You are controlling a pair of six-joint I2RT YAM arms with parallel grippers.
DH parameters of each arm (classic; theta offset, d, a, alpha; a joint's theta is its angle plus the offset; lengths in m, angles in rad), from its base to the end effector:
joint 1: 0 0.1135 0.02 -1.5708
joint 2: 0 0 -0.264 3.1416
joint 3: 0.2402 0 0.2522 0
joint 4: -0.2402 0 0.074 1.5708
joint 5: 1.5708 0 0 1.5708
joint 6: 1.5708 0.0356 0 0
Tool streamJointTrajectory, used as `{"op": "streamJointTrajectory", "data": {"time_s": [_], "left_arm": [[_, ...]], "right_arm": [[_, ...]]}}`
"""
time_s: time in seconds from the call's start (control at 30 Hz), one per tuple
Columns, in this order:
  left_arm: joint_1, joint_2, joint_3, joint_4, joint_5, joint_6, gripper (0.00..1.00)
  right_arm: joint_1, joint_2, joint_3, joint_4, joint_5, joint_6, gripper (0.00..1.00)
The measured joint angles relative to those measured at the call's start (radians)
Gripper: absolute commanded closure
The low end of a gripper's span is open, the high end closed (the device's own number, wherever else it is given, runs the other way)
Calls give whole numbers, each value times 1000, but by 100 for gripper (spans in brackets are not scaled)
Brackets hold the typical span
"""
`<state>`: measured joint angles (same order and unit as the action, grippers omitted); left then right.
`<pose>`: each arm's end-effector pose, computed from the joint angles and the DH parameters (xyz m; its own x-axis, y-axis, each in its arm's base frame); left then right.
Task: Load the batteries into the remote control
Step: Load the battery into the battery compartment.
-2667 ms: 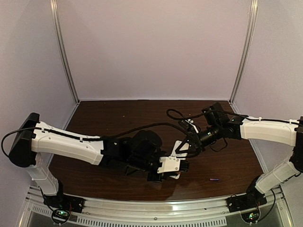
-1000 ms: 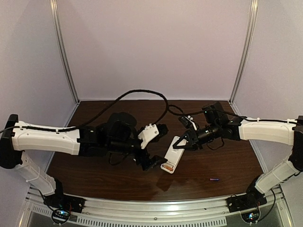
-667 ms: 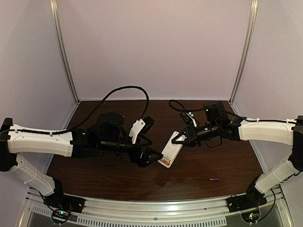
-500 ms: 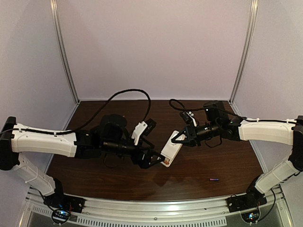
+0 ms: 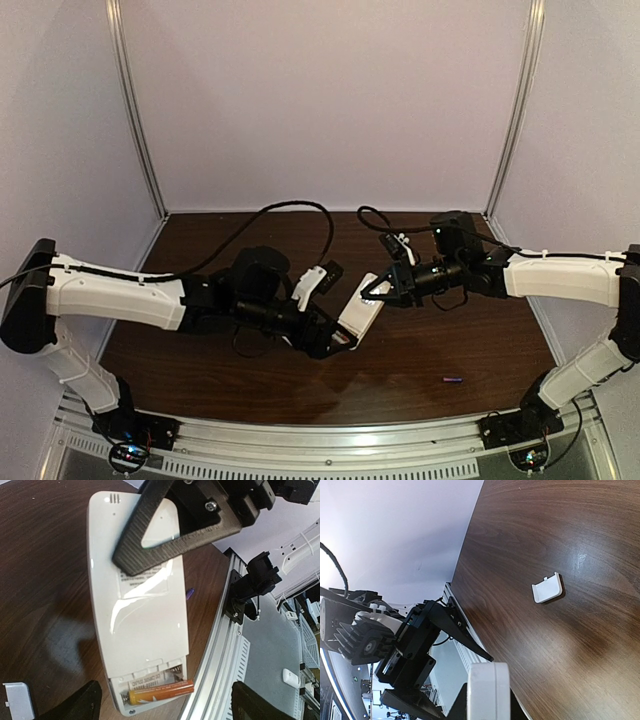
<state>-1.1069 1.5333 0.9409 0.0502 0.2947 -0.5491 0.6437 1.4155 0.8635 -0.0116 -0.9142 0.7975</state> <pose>0.1426 -0.3081 0.2346 -0.7017 0.2863 -0.6524 0.7044 0.4163 -0.5749 0.2231 0.2027 0.2458 -0.9439 -0.1621 -0.2877 -0.3242 0.2898 0.9005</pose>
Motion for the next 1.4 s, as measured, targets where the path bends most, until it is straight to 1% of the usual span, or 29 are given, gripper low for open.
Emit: {"op": "streamJointTrajectory", "data": {"time_s": [0.2,0.53,0.83,1.03,1.3,1.4], "left_arm": [[0,29,24,-2,9,1,16],[10,51,35,-14,31,8,32],[22,64,35,-14,59,6,39],[27,64,35,-15,60,1,49],[37,75,35,-13,73,-5,58],[45,76,32,-7,90,-8,58]], "right_arm": [[0,0,0,1,0,0,100],[0,0,0,0,-2,-1,100],[0,0,0,0,-4,-5,100],[0,0,0,1,-8,-6,100],[0,0,0,-1,-14,-16,100],[0,0,0,0,-18,-24,100]]}}
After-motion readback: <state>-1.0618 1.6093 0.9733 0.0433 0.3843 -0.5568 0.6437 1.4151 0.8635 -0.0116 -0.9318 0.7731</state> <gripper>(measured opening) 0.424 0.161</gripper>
